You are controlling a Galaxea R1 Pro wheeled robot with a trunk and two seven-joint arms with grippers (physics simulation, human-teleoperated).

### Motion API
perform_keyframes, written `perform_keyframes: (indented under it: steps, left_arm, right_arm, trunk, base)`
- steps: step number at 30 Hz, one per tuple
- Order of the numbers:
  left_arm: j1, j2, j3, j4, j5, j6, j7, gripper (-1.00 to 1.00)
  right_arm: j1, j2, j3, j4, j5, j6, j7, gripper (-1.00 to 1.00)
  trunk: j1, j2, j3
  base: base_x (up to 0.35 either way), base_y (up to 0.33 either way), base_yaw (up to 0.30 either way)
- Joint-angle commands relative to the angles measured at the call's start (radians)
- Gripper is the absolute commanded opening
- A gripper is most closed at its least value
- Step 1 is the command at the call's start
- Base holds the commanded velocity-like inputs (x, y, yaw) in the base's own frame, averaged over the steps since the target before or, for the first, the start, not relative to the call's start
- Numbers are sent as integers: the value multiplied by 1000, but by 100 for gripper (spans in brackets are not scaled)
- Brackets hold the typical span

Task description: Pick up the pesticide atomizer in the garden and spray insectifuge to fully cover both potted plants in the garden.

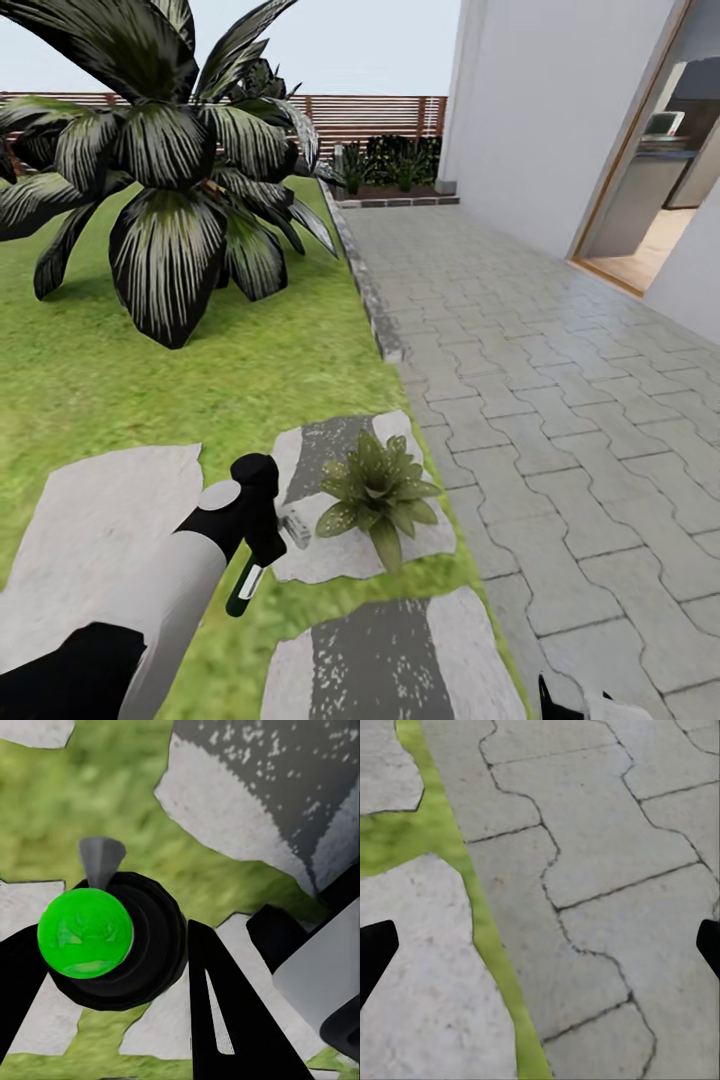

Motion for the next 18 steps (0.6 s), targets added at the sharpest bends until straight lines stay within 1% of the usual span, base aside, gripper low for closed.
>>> perform_keyframes:
  steps: [1, 4, 13, 16, 18]
  left_arm:
    - [0, -2, -1, -1, -9, 11, -10, -100]
    - [1, -2, -1, -1, -9, 11, -9, -100]
    - [1, -8, -1, -1, -9, 11, -8, -100]
    - [1, -9, -2, -1, -9, 12, -8, -100]
    - [2, -9, -1, -1, -9, 26, -8, -100]
  right_arm:
    - [-1, 0, -9, -1, 4, -3, 8, 100]
    - [-1, 0, -9, -1, 4, -3, 8, 100]
    - [-1, 0, -9, 0, 4, -3, 8, 100]
    - [-1, 0, -8, 0, 4, -3, 8, 100]
    - [-1, 0, -8, 0, 4, -3, 8, 100]
  trunk:
    - [0, 0, -1]
    - [0, 0, -1]
    - [0, 0, -1]
    - [0, 0, -1]
    - [0, 0, -1]
  base:
    - [221, -182, 138]
    - [61, -247, 27]
    - [3, -271, 5]
    - [3, -272, 126]
    - [190, -226, 270]
